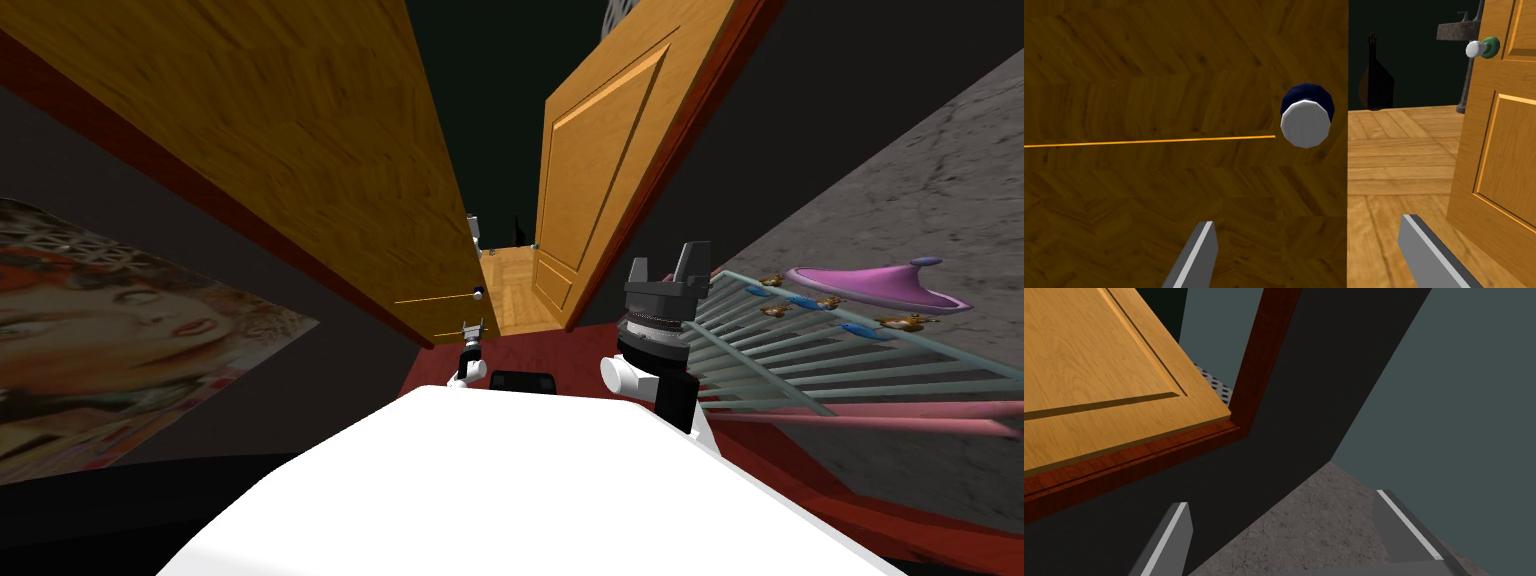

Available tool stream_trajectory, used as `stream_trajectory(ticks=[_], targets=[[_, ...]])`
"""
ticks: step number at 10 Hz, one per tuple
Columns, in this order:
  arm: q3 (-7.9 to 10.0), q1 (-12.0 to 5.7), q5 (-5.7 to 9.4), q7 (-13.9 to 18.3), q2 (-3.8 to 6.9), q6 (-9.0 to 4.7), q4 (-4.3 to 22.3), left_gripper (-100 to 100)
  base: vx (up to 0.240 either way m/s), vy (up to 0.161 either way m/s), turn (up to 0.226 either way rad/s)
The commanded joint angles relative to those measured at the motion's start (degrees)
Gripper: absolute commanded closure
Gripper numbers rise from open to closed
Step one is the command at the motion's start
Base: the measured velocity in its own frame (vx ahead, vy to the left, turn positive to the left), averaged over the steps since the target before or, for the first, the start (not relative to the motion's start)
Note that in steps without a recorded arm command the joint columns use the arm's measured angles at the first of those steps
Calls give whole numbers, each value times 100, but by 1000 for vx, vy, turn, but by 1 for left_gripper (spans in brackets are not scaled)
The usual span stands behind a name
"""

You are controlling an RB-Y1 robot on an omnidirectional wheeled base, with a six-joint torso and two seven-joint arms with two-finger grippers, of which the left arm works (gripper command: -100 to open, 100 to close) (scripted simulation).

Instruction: Push the door open

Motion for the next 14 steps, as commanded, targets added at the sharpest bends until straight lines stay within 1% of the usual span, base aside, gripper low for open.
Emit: stream_trajectory(ticks=[1, 2, 10, 11, 12, 14], targets=[[-137, -4, -23, 137, 28, 37, 17, -100, 17, 18, 58], [-137, -4, -23, 137, 28, 37, 17, -100, 34, 35, 113], [-137, -4, -23, 137, 28, 37, 17, -100, 3, 1, 2], [-255, -15, -54, 244, 59, 65, 32, -100, 53, 27, 72], [-255, -15, -54, 244, 59, 65, 32, -100, 32, 27, 84], [-255, -15, -54, 244, 59, 65, 32, -100, -5, -5, -16]])
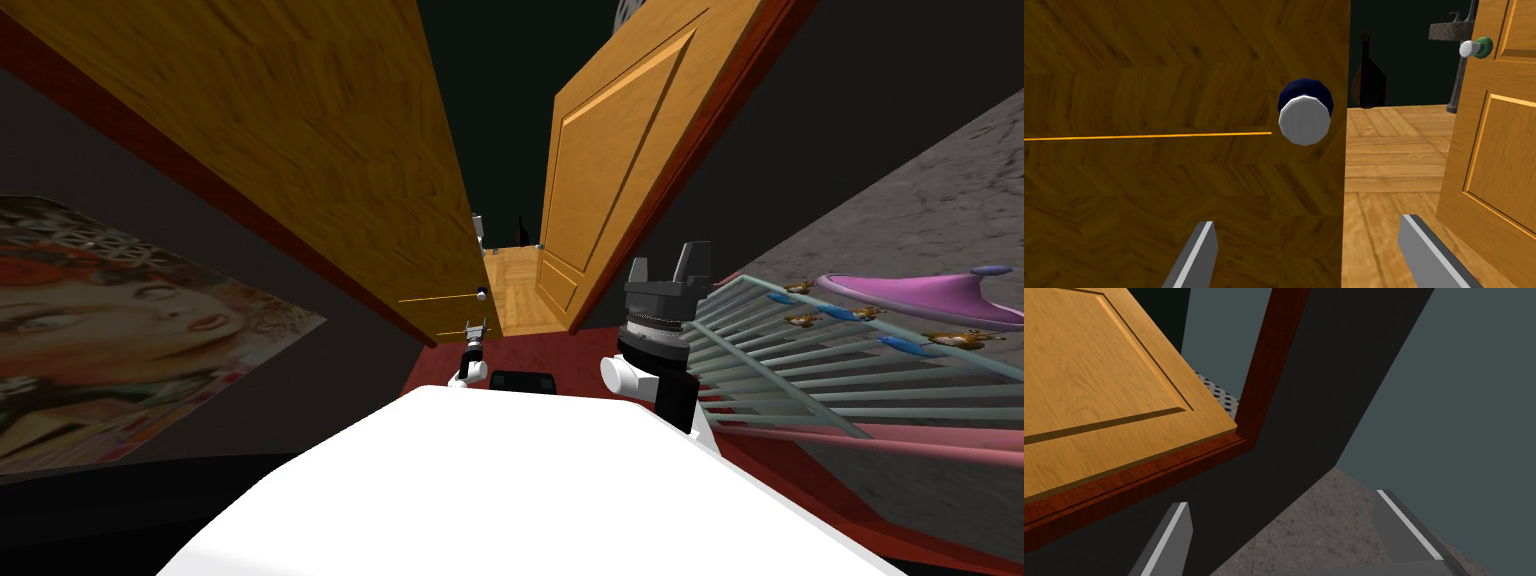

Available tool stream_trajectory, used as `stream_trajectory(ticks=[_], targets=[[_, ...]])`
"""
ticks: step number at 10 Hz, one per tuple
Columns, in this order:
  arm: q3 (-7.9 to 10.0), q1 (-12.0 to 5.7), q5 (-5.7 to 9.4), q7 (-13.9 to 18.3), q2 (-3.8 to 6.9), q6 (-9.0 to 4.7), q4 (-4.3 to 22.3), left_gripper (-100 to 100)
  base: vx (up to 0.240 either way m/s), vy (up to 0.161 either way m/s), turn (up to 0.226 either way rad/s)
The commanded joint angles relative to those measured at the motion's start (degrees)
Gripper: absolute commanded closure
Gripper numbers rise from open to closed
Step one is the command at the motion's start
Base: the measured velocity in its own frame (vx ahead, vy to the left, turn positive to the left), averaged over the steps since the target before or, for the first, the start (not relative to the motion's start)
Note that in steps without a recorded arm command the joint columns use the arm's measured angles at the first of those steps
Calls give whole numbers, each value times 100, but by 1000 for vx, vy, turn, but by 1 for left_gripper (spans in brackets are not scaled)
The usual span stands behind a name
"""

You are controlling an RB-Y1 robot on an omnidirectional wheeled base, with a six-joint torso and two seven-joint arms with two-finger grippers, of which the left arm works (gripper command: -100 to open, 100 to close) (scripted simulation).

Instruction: Push the door open

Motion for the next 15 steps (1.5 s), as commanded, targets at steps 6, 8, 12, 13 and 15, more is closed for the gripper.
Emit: stream_trajectory(ticks=[6, 8, 12, 13, 15], targets=[[-1, 1, 0, -2, 0, 3, -3, -100, 4, 2, 6], [-122, -16, -39, 97, 31, 29, 10, -100, 33, 32, 101], [-122, -16, -39, 97, 31, 29, 10, -100, 4, 1, 2], [-122, -16, -39, 97, 31, 29, 10, -100, -13, -13, -43], [-122, -16, -39, 97, 31, 29, 10, -100, 7, -1, -8]])
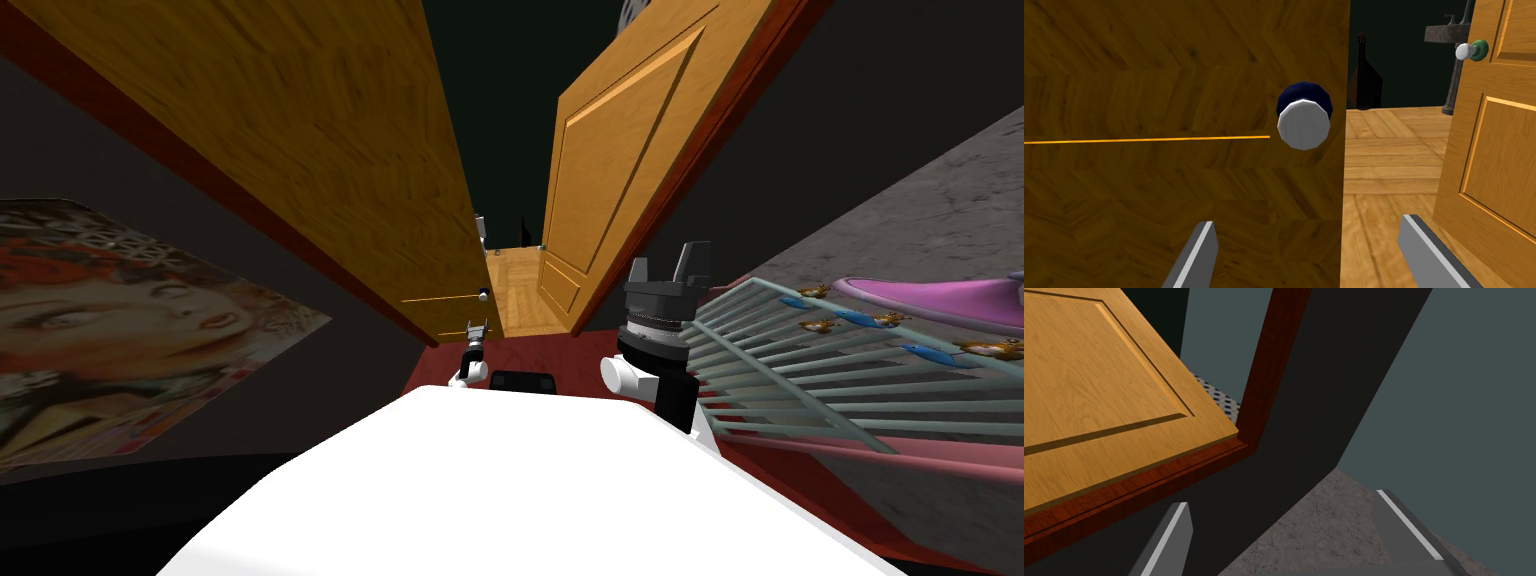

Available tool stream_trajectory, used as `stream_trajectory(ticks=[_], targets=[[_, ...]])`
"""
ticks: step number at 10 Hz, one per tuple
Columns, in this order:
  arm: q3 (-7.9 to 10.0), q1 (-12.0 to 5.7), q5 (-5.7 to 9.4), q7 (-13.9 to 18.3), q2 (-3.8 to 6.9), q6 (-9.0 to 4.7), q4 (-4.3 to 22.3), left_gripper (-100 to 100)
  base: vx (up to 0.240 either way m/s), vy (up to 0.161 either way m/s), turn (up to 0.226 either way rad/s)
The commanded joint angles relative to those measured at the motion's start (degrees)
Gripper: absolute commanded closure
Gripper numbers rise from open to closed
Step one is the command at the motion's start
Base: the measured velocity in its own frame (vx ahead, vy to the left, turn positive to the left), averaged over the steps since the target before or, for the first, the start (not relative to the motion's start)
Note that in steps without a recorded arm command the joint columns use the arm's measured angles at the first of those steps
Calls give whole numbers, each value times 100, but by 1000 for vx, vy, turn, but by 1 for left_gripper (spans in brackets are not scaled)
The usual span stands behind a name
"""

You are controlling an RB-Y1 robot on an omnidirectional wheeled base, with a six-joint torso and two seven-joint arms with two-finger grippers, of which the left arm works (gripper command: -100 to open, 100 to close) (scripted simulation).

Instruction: Push the door open

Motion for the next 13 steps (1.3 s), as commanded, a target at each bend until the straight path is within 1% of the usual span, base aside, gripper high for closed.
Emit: stream_trajectory(ticks=[1, 2, 3, 5, 11, 12, 13], targets=[[0, 0, 0, 0, 0, 0, 0, -100, 6, 7, 22], [-117, -21, -47, 86, 28, 21, 14, -100, 34, 35, 112], [-117, -21, -47, 86, 28, 21, 14, -100, 25, 26, 83], [-117, -21, -47, 86, 28, 21, 14, -100, 27, -12, -49], [-117, -21, -47, 86, 28, 21, 14, -100, 3, -1, -4], [-222, -42, -92, 165, 59, 39, 26, -100, 37, 29, 91], [-222, -42, -92, 165, 59, 39, 26, -100, 43, 32, 97]])
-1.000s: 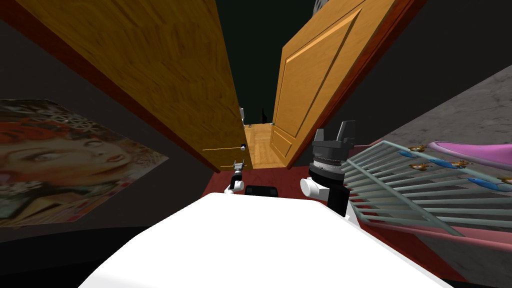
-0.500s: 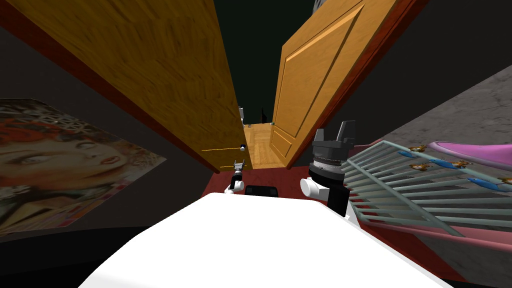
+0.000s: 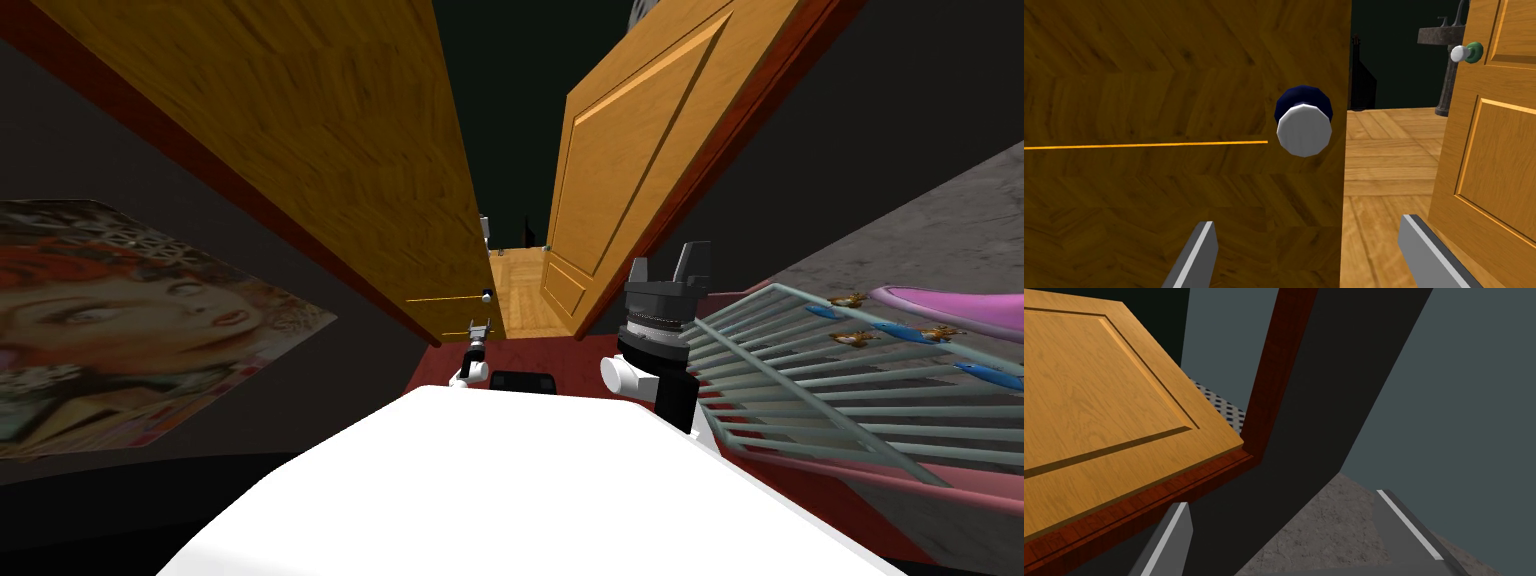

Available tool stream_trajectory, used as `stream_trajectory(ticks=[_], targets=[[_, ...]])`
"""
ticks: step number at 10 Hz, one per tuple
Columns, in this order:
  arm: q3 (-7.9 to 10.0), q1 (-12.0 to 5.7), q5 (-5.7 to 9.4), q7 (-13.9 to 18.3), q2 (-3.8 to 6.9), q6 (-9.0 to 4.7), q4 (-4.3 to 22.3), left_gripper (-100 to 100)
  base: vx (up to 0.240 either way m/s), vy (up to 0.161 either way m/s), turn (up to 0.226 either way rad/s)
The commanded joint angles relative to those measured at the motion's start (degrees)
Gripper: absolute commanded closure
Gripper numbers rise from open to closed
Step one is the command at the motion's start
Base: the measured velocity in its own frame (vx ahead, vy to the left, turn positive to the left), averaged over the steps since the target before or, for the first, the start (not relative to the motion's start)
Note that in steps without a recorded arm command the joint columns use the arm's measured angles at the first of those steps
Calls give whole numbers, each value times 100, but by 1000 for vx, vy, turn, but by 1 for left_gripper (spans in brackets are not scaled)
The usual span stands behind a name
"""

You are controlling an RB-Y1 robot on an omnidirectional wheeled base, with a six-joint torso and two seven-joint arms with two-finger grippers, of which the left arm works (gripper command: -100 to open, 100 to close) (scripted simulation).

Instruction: Push the door open

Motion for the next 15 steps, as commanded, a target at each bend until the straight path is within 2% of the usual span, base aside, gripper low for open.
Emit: stream_trajectory(ticks=[1, 8, 9, 10, 15], targets=[[-16, -7, -8, 13, 0, -5, 16, -100, 7, -2, -11], [-16, -7, -8, 13, 0, -5, 16, -100, -1, -2, -5], [-113, -31, -54, 77, 23, 8, 30, -100, 53, 11, 24], [-69, -16, -33, 47, 20, 0, 22, -100, 29, 3, 10], [-25, -55, -11, 67, 35, -23, 82, -100, 156, 14, 2]])
